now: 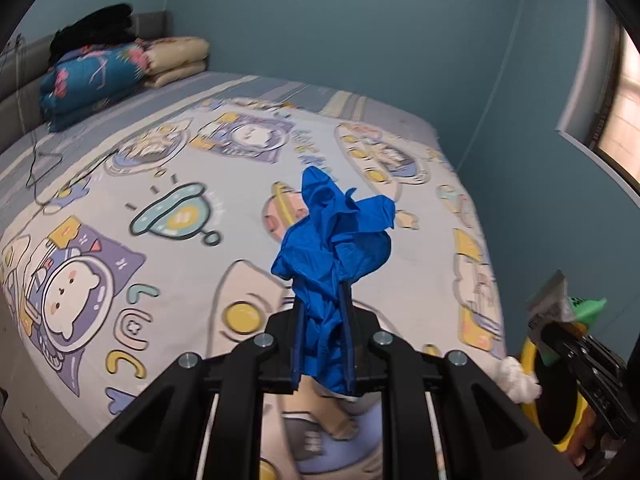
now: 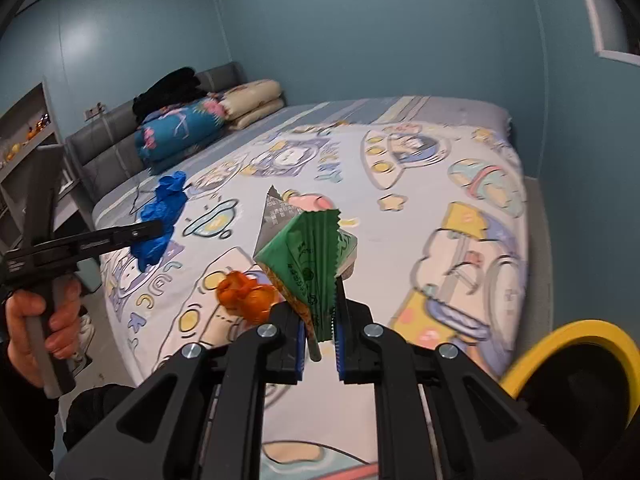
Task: Collect trash
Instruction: 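Carry the blue glove and green wrapper in both tools over the bin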
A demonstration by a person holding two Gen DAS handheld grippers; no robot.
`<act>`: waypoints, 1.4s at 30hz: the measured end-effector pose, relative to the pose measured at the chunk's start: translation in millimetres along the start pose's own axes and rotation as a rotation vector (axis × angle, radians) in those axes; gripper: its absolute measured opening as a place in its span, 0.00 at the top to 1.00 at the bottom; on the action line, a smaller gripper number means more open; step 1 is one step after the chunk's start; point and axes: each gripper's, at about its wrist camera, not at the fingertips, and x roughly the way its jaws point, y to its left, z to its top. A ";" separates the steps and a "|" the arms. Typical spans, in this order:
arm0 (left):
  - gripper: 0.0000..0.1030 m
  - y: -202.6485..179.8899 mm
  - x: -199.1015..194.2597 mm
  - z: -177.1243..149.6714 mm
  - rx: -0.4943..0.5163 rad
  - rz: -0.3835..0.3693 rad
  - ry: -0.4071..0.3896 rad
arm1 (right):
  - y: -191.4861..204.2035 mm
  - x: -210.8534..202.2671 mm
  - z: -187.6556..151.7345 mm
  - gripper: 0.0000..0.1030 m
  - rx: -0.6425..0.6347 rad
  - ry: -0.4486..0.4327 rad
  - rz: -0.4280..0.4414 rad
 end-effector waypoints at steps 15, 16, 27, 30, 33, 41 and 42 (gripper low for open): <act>0.86 -155.7 -31.1 -14.6 0.230 -0.158 -0.042 | -93.1 -90.3 -14.8 0.90 0.099 -0.127 -0.146; 0.86 -164.3 -31.7 -15.7 0.243 -0.169 -0.041 | -100.4 -97.5 -16.7 0.90 0.106 -0.137 -0.160; 0.86 -244.0 -32.6 -34.5 0.374 -0.251 -0.028 | -153.4 -141.2 -36.9 0.90 0.184 -0.178 -0.267; 0.86 -260.3 -29.6 -41.6 0.404 -0.271 -0.014 | -161.7 -147.6 -42.3 0.90 0.191 -0.181 -0.302; 0.86 -274.5 -24.1 -49.8 0.429 -0.282 0.003 | -169.8 -152.7 -47.9 0.90 0.201 -0.173 -0.328; 0.86 -303.2 12.4 -78.4 0.461 -0.330 0.098 | -195.5 -139.3 -63.8 0.89 0.267 -0.067 -0.358; 0.86 -306.9 17.2 -82.7 0.470 -0.336 0.114 | -198.6 -136.8 -66.2 0.89 0.278 -0.054 -0.363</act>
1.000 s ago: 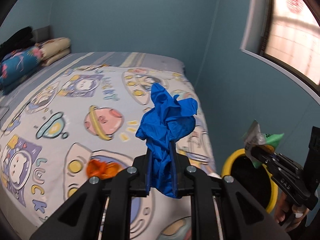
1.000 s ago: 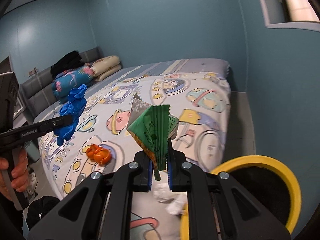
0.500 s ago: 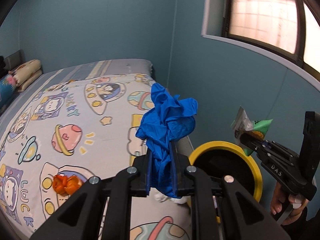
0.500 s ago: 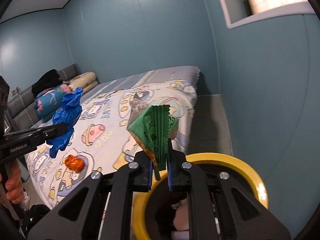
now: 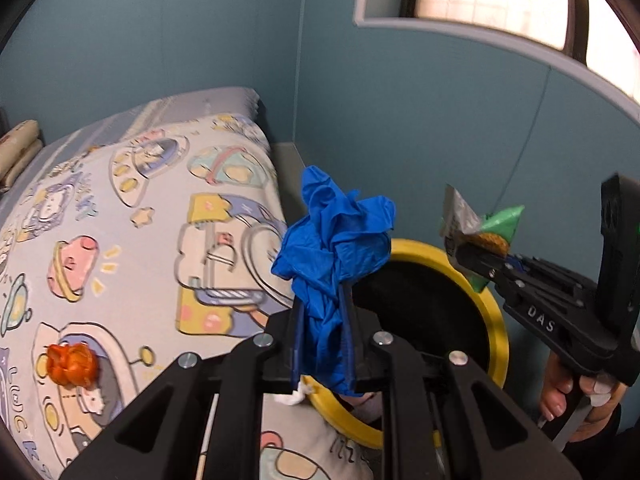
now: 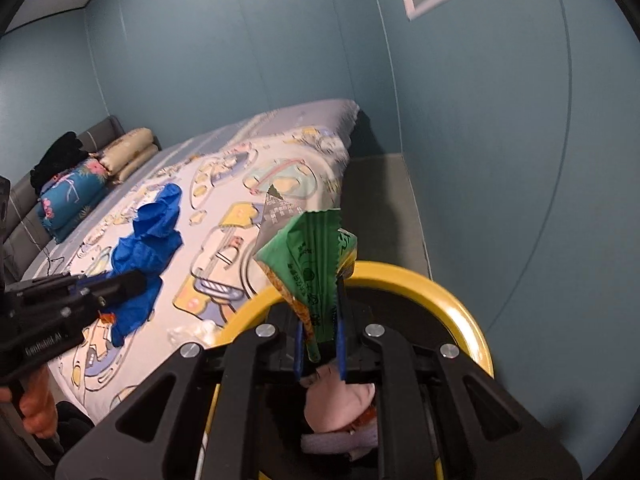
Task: Collect trash
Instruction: 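Carry the blue glove and green wrapper in both tools over the bin, then open both tools to drop the glove and wrapper into the bin, then move both tools back over the orange peels on the bed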
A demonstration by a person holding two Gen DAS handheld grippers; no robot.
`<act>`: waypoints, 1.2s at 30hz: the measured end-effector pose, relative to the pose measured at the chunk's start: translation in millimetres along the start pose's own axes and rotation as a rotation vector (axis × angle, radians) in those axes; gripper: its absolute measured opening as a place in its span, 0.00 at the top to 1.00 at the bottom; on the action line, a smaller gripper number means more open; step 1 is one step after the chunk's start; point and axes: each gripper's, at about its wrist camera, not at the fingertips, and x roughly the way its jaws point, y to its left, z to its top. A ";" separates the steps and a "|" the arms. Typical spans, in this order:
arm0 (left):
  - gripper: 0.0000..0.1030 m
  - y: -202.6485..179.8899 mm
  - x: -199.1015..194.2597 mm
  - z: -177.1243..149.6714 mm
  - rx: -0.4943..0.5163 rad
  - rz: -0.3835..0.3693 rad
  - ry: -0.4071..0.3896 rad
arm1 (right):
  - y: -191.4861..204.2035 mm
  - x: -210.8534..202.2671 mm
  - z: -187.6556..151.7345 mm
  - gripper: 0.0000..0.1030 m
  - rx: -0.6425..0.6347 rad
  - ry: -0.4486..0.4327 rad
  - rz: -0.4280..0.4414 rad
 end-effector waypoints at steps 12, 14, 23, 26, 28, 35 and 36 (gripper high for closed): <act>0.85 -20.7 49.8 -16.1 -0.005 -0.086 0.121 | -21.0 16.7 -15.2 0.86 0.055 0.085 -0.050; 0.84 -22.5 53.6 -17.3 -0.005 -0.095 0.130 | -23.6 17.8 -15.9 0.85 0.062 0.086 -0.055; 0.50 -23.6 50.4 -17.6 -0.029 -0.106 0.105 | -36.5 21.1 -14.1 0.64 0.105 0.085 -0.075; 0.40 -20.3 49.1 -15.6 -0.041 -0.103 0.091 | -41.1 19.5 -14.0 0.53 0.118 0.080 -0.083; 0.35 -18.5 46.7 -15.0 -0.050 -0.109 0.080 | -43.3 18.4 -13.7 0.48 0.128 0.078 -0.086; 0.33 -6.8 38.3 -12.2 -0.067 -0.095 0.056 | -37.9 11.1 -8.3 0.47 0.124 0.050 -0.073; 0.33 -2.8 35.0 -12.3 -0.069 -0.085 0.049 | -34.9 10.7 -7.2 0.47 0.116 0.047 -0.066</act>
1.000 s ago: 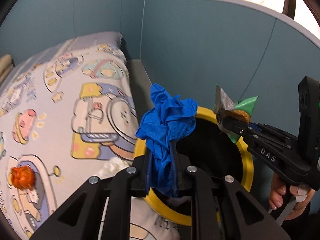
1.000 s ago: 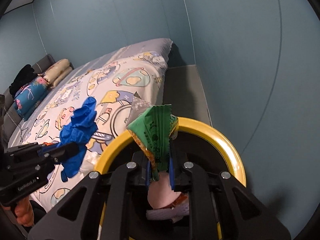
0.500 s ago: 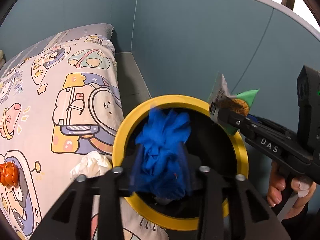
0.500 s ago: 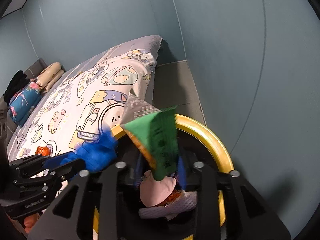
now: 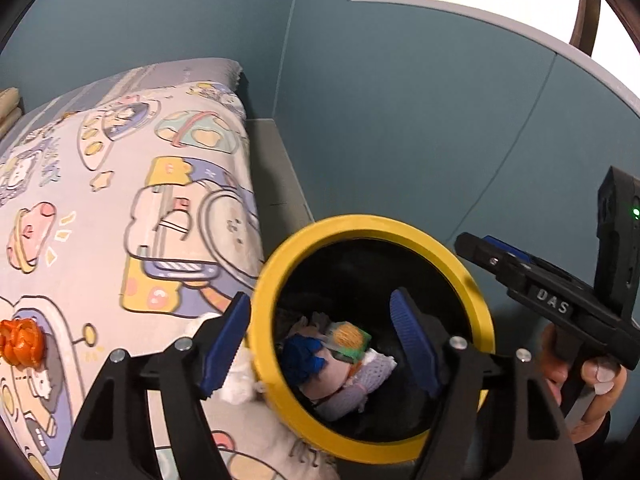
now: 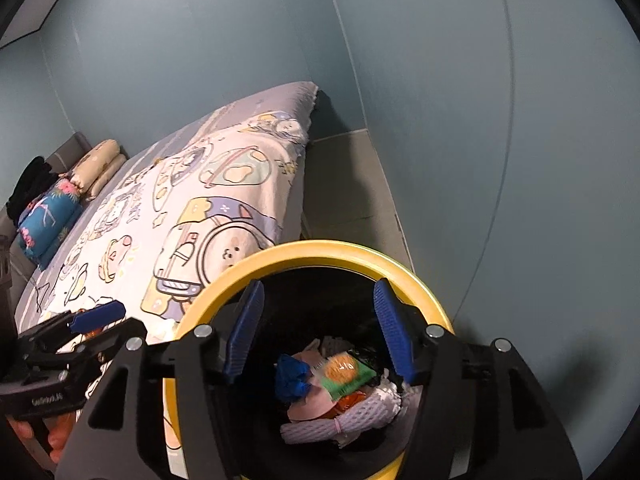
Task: Collect trash
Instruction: 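Move both tools back over the orange peels on the bed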
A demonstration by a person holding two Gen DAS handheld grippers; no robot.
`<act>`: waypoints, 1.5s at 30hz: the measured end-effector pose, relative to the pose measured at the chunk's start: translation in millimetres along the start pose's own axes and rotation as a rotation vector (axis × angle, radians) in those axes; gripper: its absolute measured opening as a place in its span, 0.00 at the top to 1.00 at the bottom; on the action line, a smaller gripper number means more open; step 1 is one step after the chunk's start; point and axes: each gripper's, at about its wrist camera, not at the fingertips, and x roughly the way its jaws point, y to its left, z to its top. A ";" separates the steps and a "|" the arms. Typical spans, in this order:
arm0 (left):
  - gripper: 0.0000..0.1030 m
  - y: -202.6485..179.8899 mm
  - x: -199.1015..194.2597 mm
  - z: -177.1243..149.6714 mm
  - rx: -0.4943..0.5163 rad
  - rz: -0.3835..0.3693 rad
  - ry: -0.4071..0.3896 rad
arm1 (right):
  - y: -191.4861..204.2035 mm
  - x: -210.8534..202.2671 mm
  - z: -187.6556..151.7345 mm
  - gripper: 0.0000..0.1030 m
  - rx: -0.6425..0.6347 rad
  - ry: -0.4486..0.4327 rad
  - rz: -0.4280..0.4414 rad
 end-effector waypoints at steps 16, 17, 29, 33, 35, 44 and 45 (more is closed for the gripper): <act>0.33 132.5 -65.6 -8.8 -0.146 0.274 -0.082 | 136.5 7.8 3.6 0.44 -0.237 -0.010 0.280; 0.33 145.6 -70.0 -12.1 -0.156 0.306 -0.083 | 145.8 9.7 1.9 0.44 -0.252 -0.007 0.292; 0.33 275.7 -100.7 -52.8 -0.333 0.477 -0.037 | 266.5 52.6 -41.9 0.44 -0.430 0.137 0.429; 0.33 306.6 -101.5 -63.9 -0.368 0.507 -0.012 | 303.4 70.7 -59.9 0.44 -0.483 0.190 0.454; 0.33 319.0 -100.8 -69.3 -0.386 0.508 -0.001 | 316.5 80.2 -66.9 0.44 -0.496 0.210 0.458; 0.33 361.6 -78.9 -88.5 -0.438 0.475 0.070 | 368.7 123.3 -97.7 0.44 -0.555 0.320 0.463; 0.33 364.6 -76.3 -90.0 -0.443 0.467 0.075 | 372.2 126.6 -100.2 0.44 -0.562 0.328 0.463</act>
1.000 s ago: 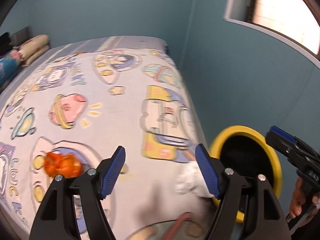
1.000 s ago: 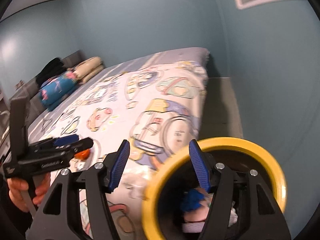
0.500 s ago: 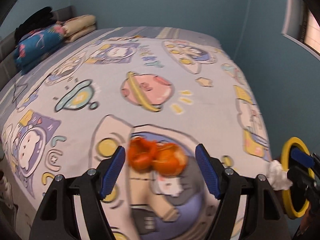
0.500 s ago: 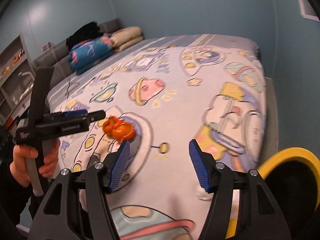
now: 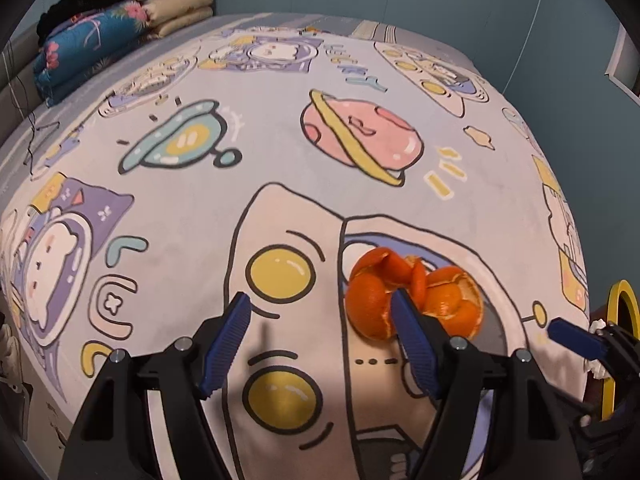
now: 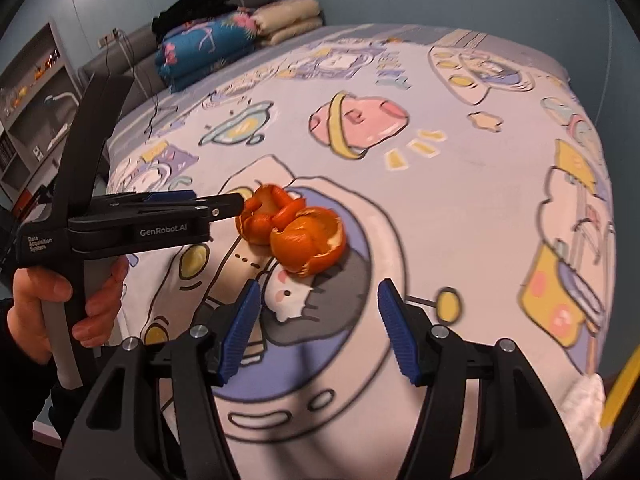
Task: Collect trash
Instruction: 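Move both tools back over the orange peels on the bed, then grasp an orange peel with the left tool while the right tool grasps another peel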
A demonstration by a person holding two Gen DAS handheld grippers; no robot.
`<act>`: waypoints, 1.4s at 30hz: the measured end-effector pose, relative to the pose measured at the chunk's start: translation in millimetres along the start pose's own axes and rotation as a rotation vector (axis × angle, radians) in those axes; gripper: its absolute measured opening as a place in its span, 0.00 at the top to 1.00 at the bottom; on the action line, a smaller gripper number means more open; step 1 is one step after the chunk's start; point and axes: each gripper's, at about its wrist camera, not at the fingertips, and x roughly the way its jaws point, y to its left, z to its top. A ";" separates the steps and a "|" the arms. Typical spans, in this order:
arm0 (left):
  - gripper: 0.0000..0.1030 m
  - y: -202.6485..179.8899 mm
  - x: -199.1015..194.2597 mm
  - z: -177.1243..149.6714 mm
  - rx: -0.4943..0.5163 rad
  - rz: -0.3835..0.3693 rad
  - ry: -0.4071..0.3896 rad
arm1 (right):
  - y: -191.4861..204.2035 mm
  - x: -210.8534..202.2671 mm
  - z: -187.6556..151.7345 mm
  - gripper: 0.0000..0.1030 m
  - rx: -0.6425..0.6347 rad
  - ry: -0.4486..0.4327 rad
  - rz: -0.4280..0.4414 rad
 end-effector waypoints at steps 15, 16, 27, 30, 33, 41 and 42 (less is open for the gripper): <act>0.36 4.0 31.4 11.9 -0.004 -0.080 0.066 | 3.8 52.1 13.6 0.45 -0.017 0.097 -0.013; 0.39 3.8 33.5 12.9 -0.002 -0.078 0.069 | 3.8 54.8 13.8 0.45 -0.018 0.101 -0.014; 0.73 8.5 60.5 32.3 0.022 -0.010 0.092 | 2.3 76.5 31.3 0.54 -0.019 0.119 -0.016; 0.74 12.9 65.6 37.9 0.018 0.003 0.097 | 0.4 81.9 35.7 0.55 -0.013 0.124 -0.018; 0.74 18.8 71.0 44.2 0.011 0.011 0.101 | -2.5 87.0 40.4 0.55 -0.005 0.125 -0.022; 0.83 38.8 78.8 59.0 -0.034 0.013 0.114 | -11.1 98.5 58.1 0.66 0.047 0.126 -0.011; 0.87 40.5 79.2 60.2 -0.037 0.015 0.115 | -12.7 100.1 61.7 0.67 0.058 0.122 -0.006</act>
